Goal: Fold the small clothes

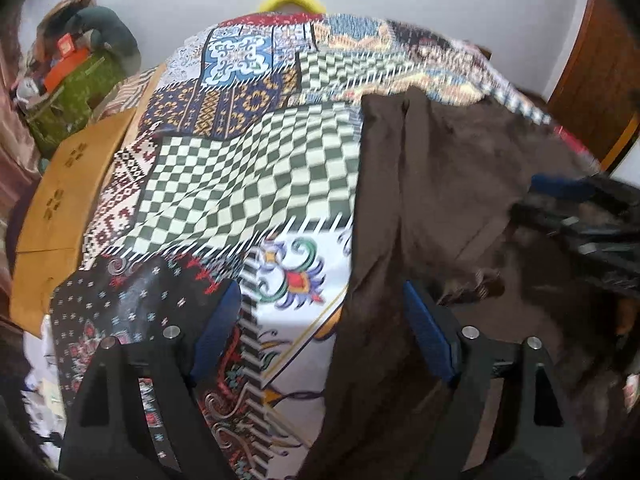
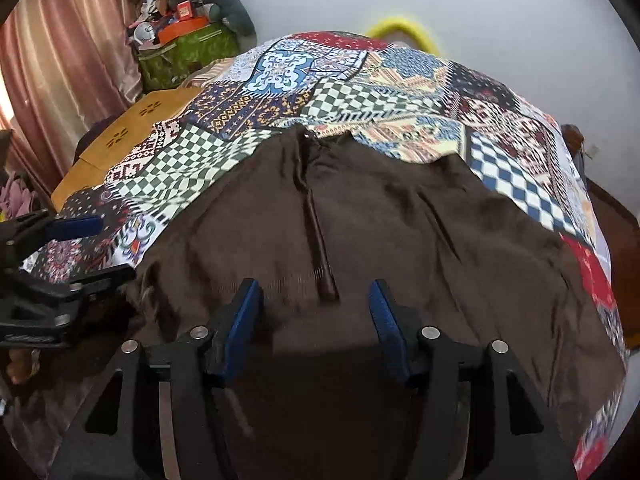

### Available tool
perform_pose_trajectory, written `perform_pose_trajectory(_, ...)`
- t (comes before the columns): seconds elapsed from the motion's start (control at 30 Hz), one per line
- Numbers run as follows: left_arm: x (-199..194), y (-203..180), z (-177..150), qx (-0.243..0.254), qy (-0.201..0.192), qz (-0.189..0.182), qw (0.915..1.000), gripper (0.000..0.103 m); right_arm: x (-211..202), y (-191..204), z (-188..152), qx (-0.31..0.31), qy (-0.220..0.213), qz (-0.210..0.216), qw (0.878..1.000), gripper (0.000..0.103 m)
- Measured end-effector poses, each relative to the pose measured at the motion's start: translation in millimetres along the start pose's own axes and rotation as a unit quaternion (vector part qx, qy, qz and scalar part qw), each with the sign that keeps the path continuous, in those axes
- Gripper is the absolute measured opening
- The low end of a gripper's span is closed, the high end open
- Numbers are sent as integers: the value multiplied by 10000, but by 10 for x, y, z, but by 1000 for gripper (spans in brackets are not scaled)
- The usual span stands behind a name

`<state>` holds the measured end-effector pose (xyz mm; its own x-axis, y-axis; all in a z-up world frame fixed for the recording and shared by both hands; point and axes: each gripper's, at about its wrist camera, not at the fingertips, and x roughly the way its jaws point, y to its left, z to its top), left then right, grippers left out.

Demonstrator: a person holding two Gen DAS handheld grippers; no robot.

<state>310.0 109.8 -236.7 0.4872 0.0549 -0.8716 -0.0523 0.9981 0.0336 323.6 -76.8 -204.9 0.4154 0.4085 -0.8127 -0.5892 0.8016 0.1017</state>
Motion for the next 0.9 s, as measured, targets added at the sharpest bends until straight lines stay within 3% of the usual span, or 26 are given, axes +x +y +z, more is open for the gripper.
perform_pose_trajectory(0.13,-91,23,-63,127,-17,143,9998,82,-283,-77,-163,64,-152,-96,9998,53)
perform_pose_trajectory(0.37,-516,-21,103,51,-514,-45,9987,83,-882,-464,-394,399,-634,-411,9963,54)
perform_pose_trajectory(0.53,-695,-231,356,140,-897,-320,9954,92,-1174,-908,-584,870,-845,-784,9895,57)
perform_pose_trajectory(0.67,-593,-412,561,234,-923,-414,9946,92,-1223,-1252,-684,1192,-790,-1067,9840,57)
perform_pose_trajectory(0.83,-217,-602,690,202,-618,-509,9966,92,-1129,-1599,-761,1572,-673,-992,9803,57)
perform_pose_trajectory(0.9,-72,-654,698,236,-524,-387,9976,92,-1053,-1683,-757,1646,-635,-981,9794,57)
